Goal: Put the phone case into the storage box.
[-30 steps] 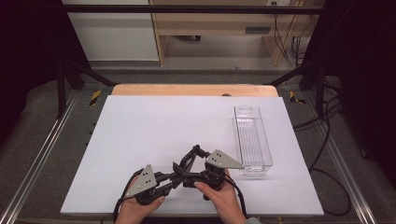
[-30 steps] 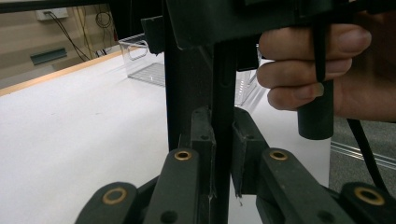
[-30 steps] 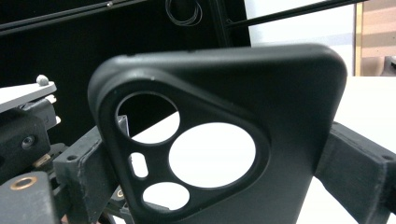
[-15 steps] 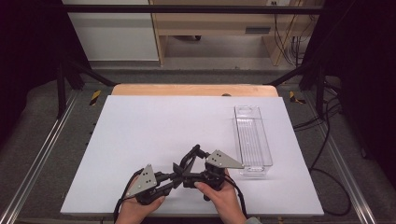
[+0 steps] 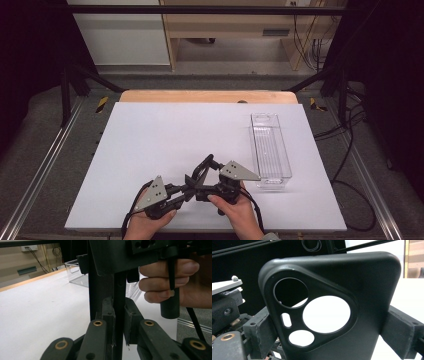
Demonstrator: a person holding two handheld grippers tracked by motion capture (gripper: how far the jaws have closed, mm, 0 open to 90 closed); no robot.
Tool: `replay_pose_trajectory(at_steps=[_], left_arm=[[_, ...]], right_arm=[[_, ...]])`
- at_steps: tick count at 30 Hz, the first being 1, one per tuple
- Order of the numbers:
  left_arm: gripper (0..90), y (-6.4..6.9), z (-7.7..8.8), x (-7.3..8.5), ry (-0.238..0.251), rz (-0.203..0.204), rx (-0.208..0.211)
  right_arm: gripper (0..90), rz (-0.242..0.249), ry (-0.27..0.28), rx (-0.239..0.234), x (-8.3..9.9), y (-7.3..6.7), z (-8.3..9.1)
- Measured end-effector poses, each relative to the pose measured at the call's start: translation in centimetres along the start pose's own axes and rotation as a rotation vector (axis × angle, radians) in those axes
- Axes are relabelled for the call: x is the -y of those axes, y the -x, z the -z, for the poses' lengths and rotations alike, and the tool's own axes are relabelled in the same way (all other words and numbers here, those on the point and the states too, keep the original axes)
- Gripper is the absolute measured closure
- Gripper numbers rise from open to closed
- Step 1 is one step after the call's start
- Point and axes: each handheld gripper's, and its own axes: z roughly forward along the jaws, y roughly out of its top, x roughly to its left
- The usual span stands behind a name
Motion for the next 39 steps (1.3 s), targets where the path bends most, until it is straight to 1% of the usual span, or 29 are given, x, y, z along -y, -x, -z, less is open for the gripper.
replay_pose_trajectory(at_steps=[11,16,23,28,31,35,38,39], left_arm=[[81.8,-0.01,-0.06,0.04,-0.001,0.005,0.000],[81.7,-0.03,-0.09,0.09,0.000,0.011,-0.001],[81.4,-0.02,-0.09,0.14,-0.007,0.008,-0.017],[81.0,0.00,-0.12,0.17,-0.009,0.005,-0.022],[79.7,0.03,-0.15,0.20,-0.019,-0.002,-0.030],[74.9,0.00,-0.16,0.18,-0.014,-0.001,-0.042],[68.8,-0.07,-0.15,0.19,-0.018,-0.001,-0.050],[68.8,-0.08,-0.15,0.19,-0.018,-0.001,-0.051]], right_arm=[[11.7,0.007,-0.008,0.005,-0.08,0.00,0.03],[12.3,0.009,-0.014,0.020,-0.09,-0.07,0.01],[13.1,0.018,-0.022,0.040,-0.14,-0.25,-0.04],[13.3,0.017,-0.031,0.041,-0.16,-0.21,-0.06],[13.3,0.017,-0.035,0.043,-0.15,-0.21,-0.06],[13.4,0.009,-0.030,0.055,-0.24,-0.04,0.08],[13.4,0.010,-0.027,0.072,-0.34,0.19,0.30],[13.4,0.010,-0.027,0.072,-0.34,0.19,0.30]])
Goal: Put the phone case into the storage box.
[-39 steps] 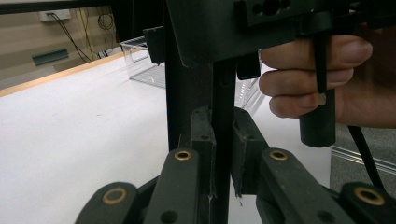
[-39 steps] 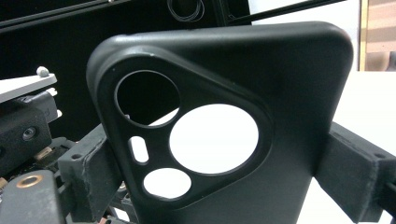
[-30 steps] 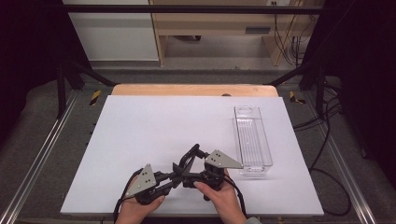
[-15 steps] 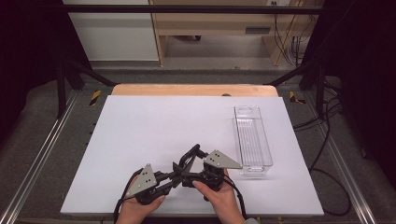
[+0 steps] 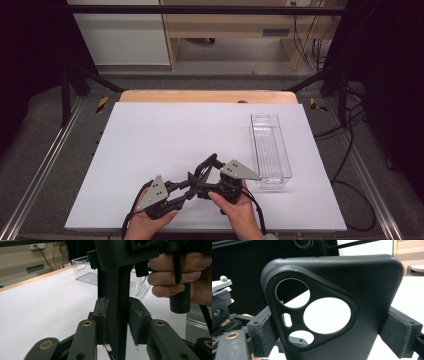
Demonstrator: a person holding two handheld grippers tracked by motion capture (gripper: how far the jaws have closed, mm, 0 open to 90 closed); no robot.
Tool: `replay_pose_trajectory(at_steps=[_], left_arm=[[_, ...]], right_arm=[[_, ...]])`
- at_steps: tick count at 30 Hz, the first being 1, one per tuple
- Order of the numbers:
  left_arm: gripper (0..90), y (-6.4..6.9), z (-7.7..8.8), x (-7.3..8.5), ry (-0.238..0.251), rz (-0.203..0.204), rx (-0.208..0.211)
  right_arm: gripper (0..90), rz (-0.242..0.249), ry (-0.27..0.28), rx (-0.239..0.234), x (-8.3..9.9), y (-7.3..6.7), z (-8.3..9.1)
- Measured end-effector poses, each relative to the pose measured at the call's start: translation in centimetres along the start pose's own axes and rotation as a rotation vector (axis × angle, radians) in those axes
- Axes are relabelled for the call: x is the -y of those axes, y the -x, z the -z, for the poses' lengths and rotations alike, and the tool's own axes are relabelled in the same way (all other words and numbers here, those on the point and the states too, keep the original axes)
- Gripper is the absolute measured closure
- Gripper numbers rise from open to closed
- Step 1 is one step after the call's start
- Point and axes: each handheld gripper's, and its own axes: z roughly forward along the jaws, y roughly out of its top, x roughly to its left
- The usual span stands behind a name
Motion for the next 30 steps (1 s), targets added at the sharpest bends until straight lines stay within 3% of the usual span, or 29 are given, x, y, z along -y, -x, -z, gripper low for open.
replay_pose_trajectory(at_steps=[8,12,17,24,30], left_arm=[[57.8,-0.2,0.0,0.1,-0.011,0.002,-0.026],[44.2,-0.7,0.1,0.2,-0.025,0.008,-0.063],[34.0,-1.6,0.3,0.6,-0.070,-0.026,-0.183],[19.8,-3.7,1.4,1.0,-0.079,0.030,-0.289],[14.2,-5.0,2.3,1.3,-0.080,0.080,-0.353]], right_arm=[[13.4,-0.004,0.008,0.023,-0.2,0.6,0.4],[13.5,0.013,0.005,0.043,-0.3,0.7,0.6],[13.5,0.033,0.001,0.105,-0.3,0.9,0.7],[13.5,0.044,-0.012,0.198,-0.6,1.1,0.7],[13.5,0.064,-0.011,0.220,-1.7,1.5,0.1]])
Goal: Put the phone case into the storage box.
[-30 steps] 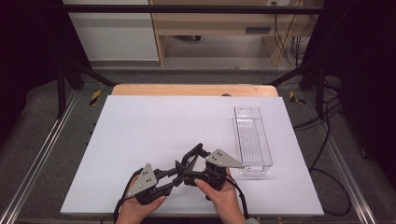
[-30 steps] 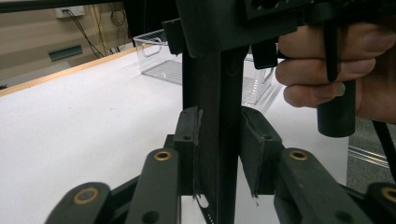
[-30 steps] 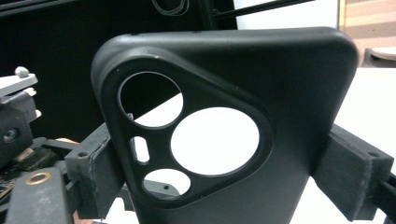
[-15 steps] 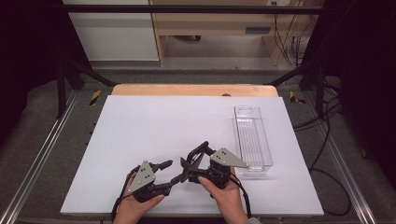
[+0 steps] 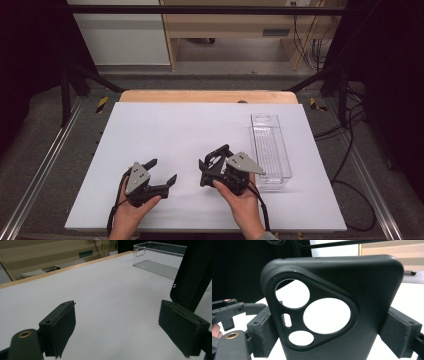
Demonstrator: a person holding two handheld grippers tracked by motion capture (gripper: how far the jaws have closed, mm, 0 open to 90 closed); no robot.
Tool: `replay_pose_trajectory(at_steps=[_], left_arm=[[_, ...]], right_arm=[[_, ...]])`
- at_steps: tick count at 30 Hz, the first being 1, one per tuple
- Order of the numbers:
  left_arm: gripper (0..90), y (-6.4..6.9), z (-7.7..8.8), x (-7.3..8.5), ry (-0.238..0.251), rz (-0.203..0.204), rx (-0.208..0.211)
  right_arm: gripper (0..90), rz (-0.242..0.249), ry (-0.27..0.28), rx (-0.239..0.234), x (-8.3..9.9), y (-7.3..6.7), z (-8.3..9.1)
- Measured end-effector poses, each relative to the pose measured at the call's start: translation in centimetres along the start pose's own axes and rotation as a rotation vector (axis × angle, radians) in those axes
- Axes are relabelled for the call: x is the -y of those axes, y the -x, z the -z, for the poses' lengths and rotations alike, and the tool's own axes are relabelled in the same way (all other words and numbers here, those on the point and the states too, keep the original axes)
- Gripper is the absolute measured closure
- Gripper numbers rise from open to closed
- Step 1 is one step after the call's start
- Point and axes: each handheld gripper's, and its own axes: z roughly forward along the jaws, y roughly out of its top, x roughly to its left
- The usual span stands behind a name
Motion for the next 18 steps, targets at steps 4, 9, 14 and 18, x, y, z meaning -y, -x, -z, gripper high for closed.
replay_pose_trajectory(at_steps=[4,9,14,18], left_arm=[[13.7,-1.0,0.3,0.2,0.000,0.018,-0.020],[13.4,-2.1,0.6,0.4,0.009,0.036,-0.049],[13.3,-3.2,1.1,0.7,0.034,0.068,-0.085],[12.1,-3.6,1.1,0.9,0.032,0.093,-0.092]], right_arm=[[13.5,-0.013,0.017,-0.006,-1.1,0.2,-0.1],[13.5,-0.088,0.042,0.001,-2.8,1.4,-0.2],[13.5,-0.075,0.054,0.041,-4.1,2.6,-0.1],[13.5,-0.073,0.058,0.061,-5.2,3.6,0.1]])
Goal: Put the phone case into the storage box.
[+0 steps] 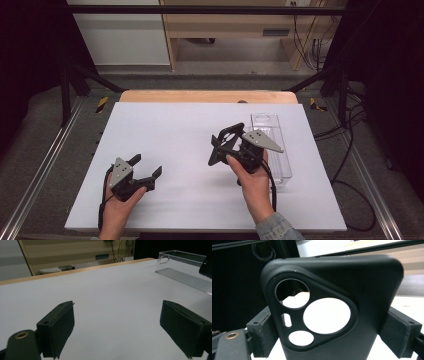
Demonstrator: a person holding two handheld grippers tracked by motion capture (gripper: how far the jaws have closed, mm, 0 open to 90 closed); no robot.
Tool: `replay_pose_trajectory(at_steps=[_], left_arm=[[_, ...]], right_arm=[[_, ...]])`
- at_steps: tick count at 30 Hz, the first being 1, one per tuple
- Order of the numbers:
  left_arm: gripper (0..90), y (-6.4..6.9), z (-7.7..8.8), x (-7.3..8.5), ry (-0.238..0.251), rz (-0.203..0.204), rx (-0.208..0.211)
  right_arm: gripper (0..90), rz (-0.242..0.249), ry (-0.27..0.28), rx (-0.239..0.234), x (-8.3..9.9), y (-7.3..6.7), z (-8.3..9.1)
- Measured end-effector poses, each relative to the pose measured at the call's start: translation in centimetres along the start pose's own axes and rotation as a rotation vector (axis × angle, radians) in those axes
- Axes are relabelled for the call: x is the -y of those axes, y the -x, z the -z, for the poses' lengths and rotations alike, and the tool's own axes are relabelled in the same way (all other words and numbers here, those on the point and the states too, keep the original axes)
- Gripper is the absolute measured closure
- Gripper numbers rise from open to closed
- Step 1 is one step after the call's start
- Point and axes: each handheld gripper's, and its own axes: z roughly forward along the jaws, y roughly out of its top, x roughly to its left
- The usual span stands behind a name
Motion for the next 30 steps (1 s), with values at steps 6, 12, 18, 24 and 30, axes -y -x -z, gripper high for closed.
replay_pose_trajectory(at_steps=[6,12,18,24,30], left_arm=[[10.7,0.4,-0.3,0.1,-0.018,-0.021,0.001],[9.0,0.3,-0.4,0.2,-0.022,-0.037,-0.010],[8.3,0.2,-0.4,0.3,-0.023,-0.028,-0.016],[7.8,0.3,-0.5,0.4,-0.028,-0.033,-0.013],[7.8,0.3,-0.6,0.5,-0.030,-0.035,-0.014]], right_arm=[[13.6,-0.031,-0.001,0.012,-1.6,1.1,-0.2],[13.6,-0.021,-0.005,0.065,-3.5,3.2,-0.5],[13.6,-0.030,0.021,0.101,-5.2,4.8,-0.1],[13.6,-0.017,0.027,0.124,-5.9,5.7,0.2],[13.6,-0.001,0.016,0.150,-6.0,6.5,-0.1]])
